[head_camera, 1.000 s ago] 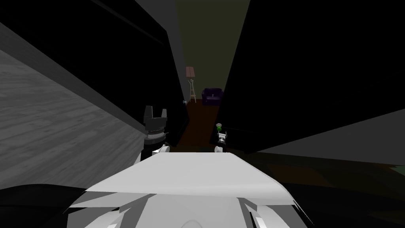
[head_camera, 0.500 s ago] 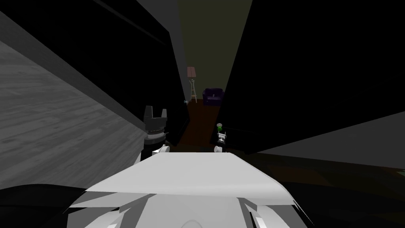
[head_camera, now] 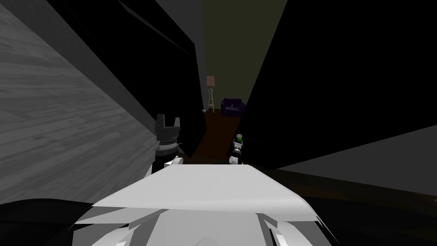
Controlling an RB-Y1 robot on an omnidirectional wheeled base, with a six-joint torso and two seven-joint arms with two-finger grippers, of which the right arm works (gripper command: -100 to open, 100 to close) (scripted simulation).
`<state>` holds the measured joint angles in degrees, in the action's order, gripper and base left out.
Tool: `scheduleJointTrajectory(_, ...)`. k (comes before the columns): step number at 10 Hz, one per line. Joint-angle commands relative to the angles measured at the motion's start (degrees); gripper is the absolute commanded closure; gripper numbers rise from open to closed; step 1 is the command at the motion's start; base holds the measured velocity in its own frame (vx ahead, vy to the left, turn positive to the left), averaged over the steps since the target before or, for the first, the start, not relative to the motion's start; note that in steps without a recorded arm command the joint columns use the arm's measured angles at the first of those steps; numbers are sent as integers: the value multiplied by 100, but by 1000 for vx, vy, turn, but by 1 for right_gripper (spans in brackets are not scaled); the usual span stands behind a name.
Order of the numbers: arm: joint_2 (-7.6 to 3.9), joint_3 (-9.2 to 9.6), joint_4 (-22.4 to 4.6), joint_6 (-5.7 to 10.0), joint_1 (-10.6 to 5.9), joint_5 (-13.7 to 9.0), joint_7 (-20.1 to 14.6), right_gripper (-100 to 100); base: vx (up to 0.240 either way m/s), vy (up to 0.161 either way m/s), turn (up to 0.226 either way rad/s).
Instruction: Push the door open
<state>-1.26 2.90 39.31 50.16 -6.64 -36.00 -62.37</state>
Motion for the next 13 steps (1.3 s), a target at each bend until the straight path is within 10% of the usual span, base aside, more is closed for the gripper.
scheduleJointTrajectory(1, 25, 29, 23, -4, 2, -91, -188, -100, -50, -19, 36)
scheduleJointTrajectory(7, -88, 24, 79, -23, 44, -129, -264, -100, 54, -53, 20)
scheduleJointTrajectory(8, -88, 24, 79, -23, 44, -129, -264, 100, -6, 5, -4)
scheduleJointTrajectory(13, -88, 24, 79, -23, 44, -129, -264, 100, -11, 7, -3)
